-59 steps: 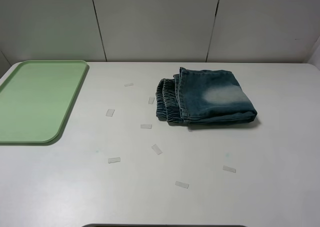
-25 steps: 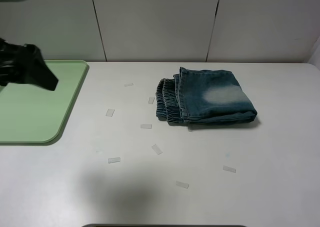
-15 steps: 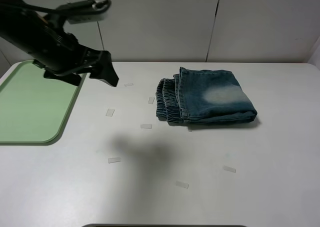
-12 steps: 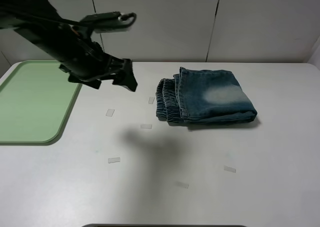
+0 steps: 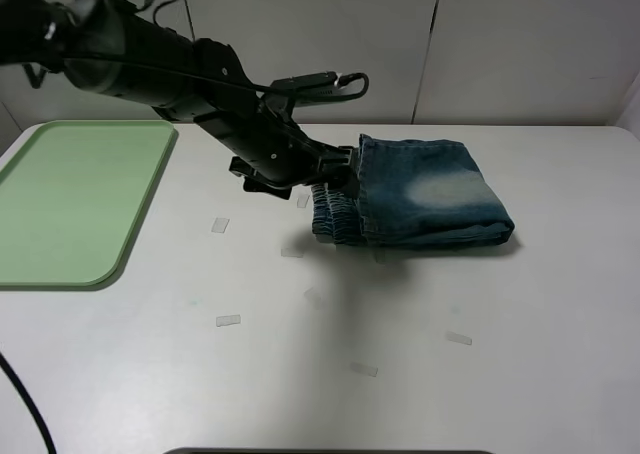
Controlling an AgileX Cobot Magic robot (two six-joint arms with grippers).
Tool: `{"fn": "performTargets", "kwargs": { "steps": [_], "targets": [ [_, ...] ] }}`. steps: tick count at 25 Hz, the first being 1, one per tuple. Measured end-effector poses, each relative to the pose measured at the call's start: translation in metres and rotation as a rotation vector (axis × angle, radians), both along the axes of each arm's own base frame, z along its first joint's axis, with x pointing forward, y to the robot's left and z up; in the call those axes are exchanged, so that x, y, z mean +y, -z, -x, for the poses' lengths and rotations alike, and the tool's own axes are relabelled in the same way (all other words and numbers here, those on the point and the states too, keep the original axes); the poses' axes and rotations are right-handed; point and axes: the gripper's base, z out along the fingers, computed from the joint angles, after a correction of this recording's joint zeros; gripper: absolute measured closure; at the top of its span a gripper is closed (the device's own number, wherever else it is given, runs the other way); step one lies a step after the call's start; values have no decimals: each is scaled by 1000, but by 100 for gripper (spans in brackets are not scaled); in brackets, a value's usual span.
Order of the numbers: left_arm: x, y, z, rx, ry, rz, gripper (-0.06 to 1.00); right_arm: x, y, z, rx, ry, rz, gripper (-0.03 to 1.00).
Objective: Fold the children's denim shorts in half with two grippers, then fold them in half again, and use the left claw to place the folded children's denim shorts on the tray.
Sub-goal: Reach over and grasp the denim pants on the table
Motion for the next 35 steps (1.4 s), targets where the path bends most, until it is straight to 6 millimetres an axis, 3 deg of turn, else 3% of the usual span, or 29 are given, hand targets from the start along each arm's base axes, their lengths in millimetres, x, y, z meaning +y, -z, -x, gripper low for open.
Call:
{"fn": "performTargets", "kwargs": {
  "steps": [6, 20, 35],
  "targets": [
    [-19, 26, -13, 33, -26, 24, 0, 0, 0, 0, 0, 0, 0, 27],
    [-21, 54, -23, 22, -106, 30, 0, 0, 0, 0, 0, -1, -1, 27],
    [-26, 64, -29, -48, -164, 52, 0, 0, 0, 0, 0, -1, -1, 27]
  ]
}}
